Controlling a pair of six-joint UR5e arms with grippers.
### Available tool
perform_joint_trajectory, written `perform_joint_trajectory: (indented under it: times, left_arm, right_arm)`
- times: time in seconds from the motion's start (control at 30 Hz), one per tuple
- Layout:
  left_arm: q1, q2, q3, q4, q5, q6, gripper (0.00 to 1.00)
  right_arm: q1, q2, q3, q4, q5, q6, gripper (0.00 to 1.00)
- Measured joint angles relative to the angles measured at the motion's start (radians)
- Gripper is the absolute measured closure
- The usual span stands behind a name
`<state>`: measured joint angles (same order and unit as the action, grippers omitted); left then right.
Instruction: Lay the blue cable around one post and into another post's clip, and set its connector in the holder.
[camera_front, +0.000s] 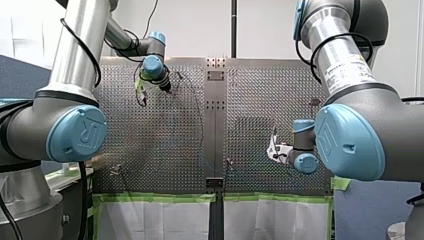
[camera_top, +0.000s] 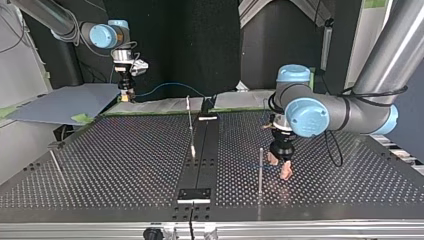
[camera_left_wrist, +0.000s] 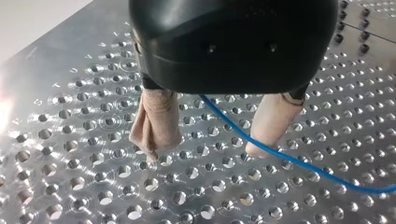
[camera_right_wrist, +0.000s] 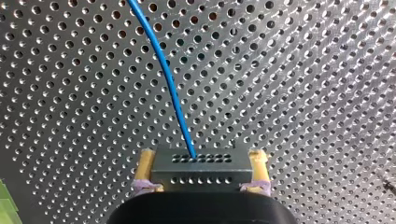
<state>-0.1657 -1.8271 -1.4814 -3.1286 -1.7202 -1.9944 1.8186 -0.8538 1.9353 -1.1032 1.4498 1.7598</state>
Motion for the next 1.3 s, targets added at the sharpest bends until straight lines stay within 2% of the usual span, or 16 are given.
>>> perform_joint_trajectory:
  times: [0.5, 0.97, 1.3]
  left_arm:
    - [0.006, 0.000, 0.000, -0.004, 0.005, -0.163, 0.00]
    - [0.002, 0.003, -0.003, -0.081, 0.017, -0.298, 0.00]
    - [0.016, 0.031, -0.081, -0.026, 0.056, -0.404, 0.00]
  right_arm:
    - [0.000, 0.001, 0.000, -0.001, 0.001, 0.004, 1.00]
    - [0.002, 0.001, -0.001, 0.000, 0.000, 0.005, 1.00]
    - [0.004, 0.001, -0.001, 0.002, 0.000, 0.004, 1.00]
